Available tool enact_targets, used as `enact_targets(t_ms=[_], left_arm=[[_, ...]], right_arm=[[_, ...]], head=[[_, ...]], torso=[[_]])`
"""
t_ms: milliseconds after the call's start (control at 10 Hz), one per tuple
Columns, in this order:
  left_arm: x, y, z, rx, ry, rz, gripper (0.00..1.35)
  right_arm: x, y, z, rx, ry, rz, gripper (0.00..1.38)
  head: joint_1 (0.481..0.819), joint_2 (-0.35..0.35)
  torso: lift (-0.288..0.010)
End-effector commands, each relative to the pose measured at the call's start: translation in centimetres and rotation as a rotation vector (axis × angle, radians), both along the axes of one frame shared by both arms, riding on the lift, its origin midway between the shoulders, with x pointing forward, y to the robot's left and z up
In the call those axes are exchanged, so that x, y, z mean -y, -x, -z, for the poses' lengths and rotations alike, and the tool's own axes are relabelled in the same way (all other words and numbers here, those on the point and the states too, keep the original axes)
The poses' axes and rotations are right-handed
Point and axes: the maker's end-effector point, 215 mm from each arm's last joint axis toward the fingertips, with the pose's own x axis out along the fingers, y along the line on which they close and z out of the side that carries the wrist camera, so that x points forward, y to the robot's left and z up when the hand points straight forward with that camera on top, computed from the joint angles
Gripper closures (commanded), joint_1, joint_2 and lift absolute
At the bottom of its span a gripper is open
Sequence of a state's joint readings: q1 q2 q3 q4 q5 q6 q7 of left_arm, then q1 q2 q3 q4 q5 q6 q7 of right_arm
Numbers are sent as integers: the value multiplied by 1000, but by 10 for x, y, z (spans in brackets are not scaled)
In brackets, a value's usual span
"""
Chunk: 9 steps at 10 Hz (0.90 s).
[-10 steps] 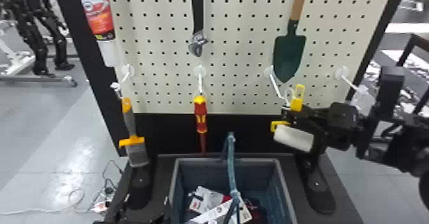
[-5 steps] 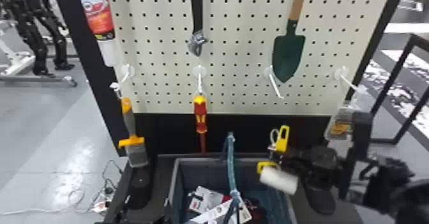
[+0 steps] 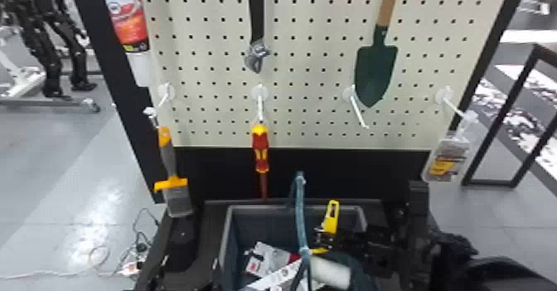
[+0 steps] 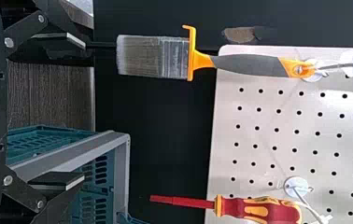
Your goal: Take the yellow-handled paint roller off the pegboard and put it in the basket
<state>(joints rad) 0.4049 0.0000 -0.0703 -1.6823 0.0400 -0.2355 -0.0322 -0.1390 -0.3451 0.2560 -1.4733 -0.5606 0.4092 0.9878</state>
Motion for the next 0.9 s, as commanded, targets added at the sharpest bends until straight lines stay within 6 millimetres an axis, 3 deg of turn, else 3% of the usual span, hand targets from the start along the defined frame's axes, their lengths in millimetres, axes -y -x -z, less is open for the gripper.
enact_targets(t_ms=[0, 100, 200, 400, 800], left_arm=[[1, -1, -1, 3, 4, 0, 294], [0, 0, -1, 4, 5, -2, 294], [0, -1, -2, 5, 5, -2, 294], [0, -1, -2, 7, 6, -2, 294], [0, -2, -2, 7, 5, -2, 294]], right_arm=[[-2, -6, 6, 5, 1, 6, 771], [1, -9, 4, 18, 8, 11, 209], [3, -12, 1, 29, 11, 13, 51], [3, -13, 0, 37, 9, 15, 173], [3, -14, -2, 41, -3, 24, 191]], head=[[549, 0], [549, 0], [549, 0], [549, 0], [549, 0]], torso=[[-100], [-100], [-100], [-100], [-100]])
